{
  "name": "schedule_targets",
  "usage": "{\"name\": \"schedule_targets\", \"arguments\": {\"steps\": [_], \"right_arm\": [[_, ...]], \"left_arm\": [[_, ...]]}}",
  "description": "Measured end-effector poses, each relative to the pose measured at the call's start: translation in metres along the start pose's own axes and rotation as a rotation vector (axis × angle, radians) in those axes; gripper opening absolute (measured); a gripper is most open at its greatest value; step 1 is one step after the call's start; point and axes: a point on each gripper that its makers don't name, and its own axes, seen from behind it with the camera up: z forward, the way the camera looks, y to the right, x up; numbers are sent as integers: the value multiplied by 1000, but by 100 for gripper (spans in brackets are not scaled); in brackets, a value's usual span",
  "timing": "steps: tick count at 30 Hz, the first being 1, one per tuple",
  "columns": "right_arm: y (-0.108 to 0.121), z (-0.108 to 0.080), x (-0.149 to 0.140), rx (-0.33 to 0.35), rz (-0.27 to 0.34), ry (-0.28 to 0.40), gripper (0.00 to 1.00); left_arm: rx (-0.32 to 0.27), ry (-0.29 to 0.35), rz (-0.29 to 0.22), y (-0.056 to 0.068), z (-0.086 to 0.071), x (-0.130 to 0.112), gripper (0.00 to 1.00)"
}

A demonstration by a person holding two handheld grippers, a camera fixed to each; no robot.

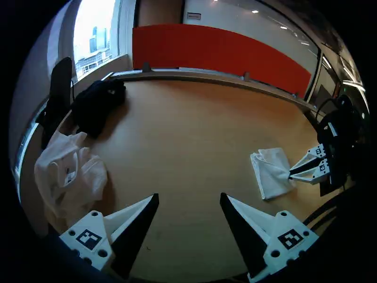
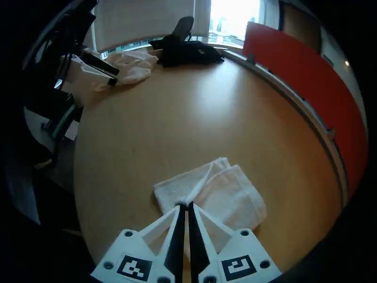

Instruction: Fold towel

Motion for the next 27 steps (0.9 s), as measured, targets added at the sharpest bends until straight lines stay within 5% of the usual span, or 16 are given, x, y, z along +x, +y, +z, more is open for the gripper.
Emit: {"name": "schedule_targets", "arguments": {"steps": [10, 15, 21, 27], "right_arm": [[2, 0, 0, -2, 8, -2, 8], [1, 0, -4, 3, 35, -5, 27], [4, 0, -11, -6, 76, -10, 64], [8, -1, -24, -23, 105, -27, 70]], "left_arm": [[0, -4, 0, 1, 0, -2, 96], [-3, -3, 7, 2, 1, -1, 97], [-2, -3, 8, 2, 0, -1, 96], [-1, -4, 8, 2, 1, -1, 96]]}}
